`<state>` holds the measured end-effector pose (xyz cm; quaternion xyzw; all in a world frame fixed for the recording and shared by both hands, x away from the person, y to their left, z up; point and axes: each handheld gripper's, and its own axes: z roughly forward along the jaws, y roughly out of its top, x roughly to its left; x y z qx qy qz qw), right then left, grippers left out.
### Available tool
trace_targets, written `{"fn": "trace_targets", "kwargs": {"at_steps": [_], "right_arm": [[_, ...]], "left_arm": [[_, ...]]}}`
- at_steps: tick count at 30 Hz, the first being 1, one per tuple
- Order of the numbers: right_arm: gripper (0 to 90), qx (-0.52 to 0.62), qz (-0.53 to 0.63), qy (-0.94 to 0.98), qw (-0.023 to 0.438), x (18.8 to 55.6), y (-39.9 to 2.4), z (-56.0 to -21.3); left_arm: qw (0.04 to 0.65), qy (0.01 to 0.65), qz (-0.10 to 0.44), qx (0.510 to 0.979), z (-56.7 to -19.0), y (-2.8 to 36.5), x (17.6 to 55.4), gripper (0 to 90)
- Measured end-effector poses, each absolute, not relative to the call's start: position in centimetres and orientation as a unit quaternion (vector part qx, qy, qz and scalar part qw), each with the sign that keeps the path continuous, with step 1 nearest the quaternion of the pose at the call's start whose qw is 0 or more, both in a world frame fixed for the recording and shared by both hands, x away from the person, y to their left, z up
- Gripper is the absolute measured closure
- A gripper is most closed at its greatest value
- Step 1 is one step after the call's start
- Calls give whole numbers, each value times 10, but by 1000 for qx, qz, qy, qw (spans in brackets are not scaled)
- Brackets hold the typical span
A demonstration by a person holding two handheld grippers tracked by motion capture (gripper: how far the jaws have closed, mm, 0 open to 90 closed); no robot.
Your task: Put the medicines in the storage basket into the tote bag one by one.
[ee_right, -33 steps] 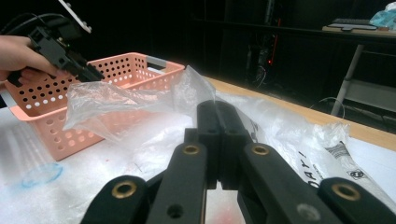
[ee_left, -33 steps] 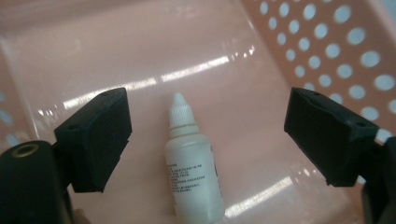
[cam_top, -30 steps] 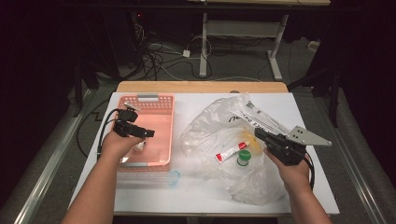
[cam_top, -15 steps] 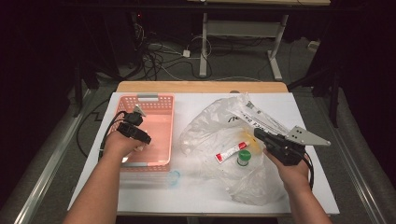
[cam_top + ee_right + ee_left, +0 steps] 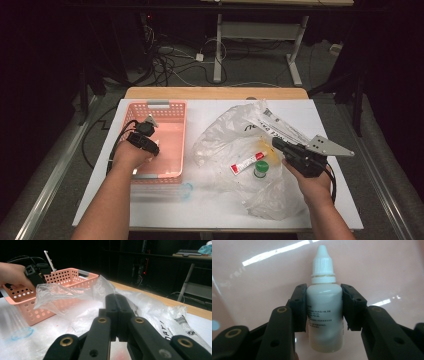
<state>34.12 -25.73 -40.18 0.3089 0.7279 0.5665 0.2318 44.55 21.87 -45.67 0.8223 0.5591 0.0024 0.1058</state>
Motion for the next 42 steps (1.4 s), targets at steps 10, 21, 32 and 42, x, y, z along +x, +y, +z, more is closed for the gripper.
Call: {"fn": "trace_targets", "kwargs": {"at_steps": [10, 21, 32, 42], "right_arm": [[900, 310, 566, 728, 231, 341, -257, -402], [900, 310, 564, 730, 232, 340, -255, -402], [900, 305, 562, 732, 234, 339, -253, -402], [900, 307, 561, 732, 234, 339, -253, -402]], "left_arm": [[198, 539, 24, 819, -436, 215, 434, 582], [296, 515, 55, 802, -419, 213, 409, 582], [378, 485, 98, 782, -408, 213, 369, 582], [423, 461, 126, 770, -409, 211, 337, 582]]}}
